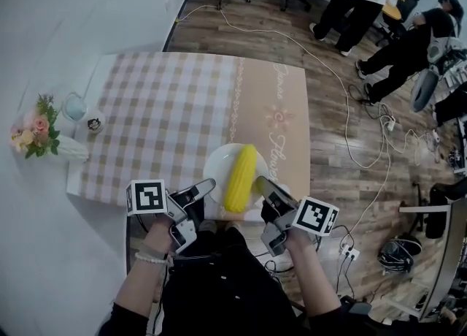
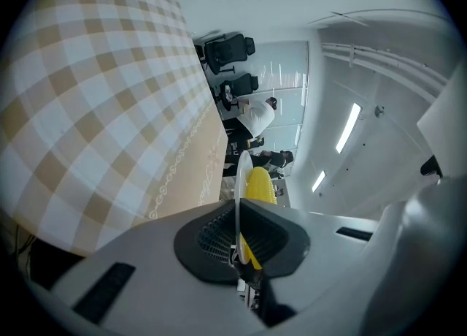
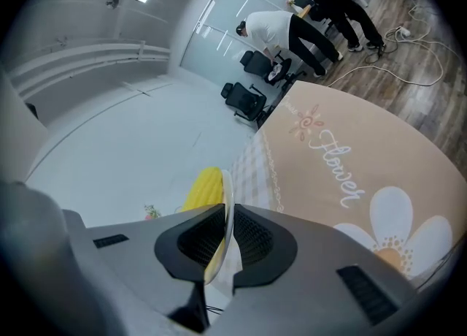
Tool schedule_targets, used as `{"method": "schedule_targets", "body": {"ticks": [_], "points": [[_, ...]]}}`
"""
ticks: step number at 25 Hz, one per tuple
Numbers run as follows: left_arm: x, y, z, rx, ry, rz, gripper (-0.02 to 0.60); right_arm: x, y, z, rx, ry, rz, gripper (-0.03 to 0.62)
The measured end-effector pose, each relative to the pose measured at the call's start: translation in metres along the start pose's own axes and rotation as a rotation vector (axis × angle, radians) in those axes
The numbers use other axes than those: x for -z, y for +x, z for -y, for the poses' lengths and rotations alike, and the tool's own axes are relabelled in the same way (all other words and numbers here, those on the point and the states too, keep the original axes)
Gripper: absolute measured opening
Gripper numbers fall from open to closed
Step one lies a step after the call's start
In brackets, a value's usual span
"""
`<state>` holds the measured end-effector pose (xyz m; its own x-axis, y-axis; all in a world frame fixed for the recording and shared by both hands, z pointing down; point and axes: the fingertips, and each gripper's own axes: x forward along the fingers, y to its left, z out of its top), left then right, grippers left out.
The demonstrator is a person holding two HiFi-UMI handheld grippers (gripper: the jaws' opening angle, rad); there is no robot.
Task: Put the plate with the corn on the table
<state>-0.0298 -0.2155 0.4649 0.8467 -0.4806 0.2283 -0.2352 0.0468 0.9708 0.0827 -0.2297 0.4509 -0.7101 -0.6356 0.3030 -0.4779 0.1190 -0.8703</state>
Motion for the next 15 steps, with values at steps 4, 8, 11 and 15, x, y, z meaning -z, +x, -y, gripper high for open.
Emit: {"method": "schedule_targets", "body": {"ticks": [4, 8, 11, 15], "points": [[-0.005, 0.01, -0.011, -0.007, 0.001, -0.008, 0.018, 0.001, 0.002, 0.026, 0.076, 0.047, -0.01, 0.063], [-0.012, 0.017, -0.024, -0.027, -0.012, -0.016, 0.018, 0.0, 0.013, 0.04, 0.087, 0.059, -0.02, 0.063], [-0.016, 0.022, -0.035, -0.044, -0.009, -0.026, 0.018, 0.001, 0.02, 0.052, 0.1, 0.061, -0.034, 0.064], [-0.025, 0.028, -0.046, -0.055, -0.005, -0.035, 0.018, 0.002, 0.03, 0.064, 0.111, 0.073, -0.035, 0.067]]}}
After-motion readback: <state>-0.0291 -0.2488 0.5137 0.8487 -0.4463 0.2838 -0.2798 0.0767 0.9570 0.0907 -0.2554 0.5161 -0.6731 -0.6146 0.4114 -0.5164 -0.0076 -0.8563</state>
